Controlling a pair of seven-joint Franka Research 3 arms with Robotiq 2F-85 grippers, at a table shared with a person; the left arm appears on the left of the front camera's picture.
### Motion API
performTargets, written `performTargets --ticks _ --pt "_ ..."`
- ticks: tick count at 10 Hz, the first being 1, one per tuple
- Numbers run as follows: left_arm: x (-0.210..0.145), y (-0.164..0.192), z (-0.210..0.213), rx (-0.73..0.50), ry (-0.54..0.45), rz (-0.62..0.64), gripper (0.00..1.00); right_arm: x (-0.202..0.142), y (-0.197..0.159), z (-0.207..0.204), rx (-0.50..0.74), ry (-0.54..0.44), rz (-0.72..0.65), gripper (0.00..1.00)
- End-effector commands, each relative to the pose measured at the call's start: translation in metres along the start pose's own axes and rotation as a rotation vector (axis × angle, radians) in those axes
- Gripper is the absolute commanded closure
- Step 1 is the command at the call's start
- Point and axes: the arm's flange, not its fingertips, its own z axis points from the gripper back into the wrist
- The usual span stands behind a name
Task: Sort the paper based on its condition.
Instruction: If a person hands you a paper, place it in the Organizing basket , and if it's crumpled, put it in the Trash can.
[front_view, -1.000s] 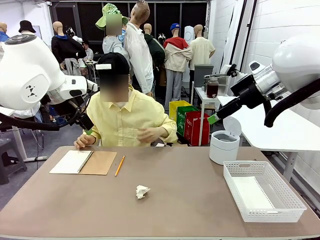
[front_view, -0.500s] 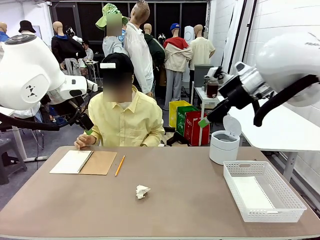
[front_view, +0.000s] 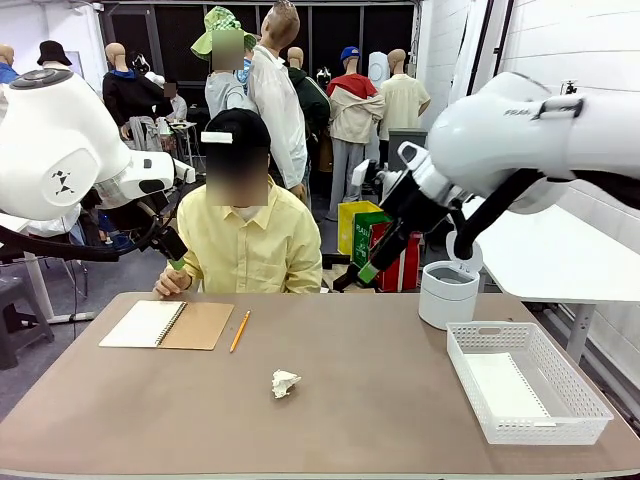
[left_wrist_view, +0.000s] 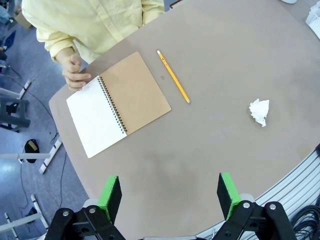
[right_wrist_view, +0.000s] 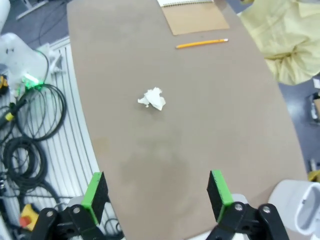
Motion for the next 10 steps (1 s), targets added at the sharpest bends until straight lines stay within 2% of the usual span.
performTargets --ticks 1,2,3,8,10 --pt "0.0 0.001 0.0 -0.001 -0.006 -0.002 0.0 0.008 0.0 -0.014 -0.016 0.015 0.065 0.0" --pt "0.0 0.001 0.0 -0.001 -0.006 -0.002 0.0 0.01 0.002 -0.013 -0.038 -0.011 0.066 0.0" --pt "0.0 0.001 0.0 -0.001 -0.006 -0.002 0.0 0.004 0.003 -0.01 0.001 0.016 0.024 0.0" --pt "0.0 0.001 0.0 -0.001 -0.006 -0.002 0.0 0.006 0.003 -0.011 -0.007 0.009 0.03 0.0" --pt "0.0 0.001 0.0 -0.001 -0.006 -0.002 0.0 0.027 0.011 -0.048 0.015 0.058 0.149 0.0"
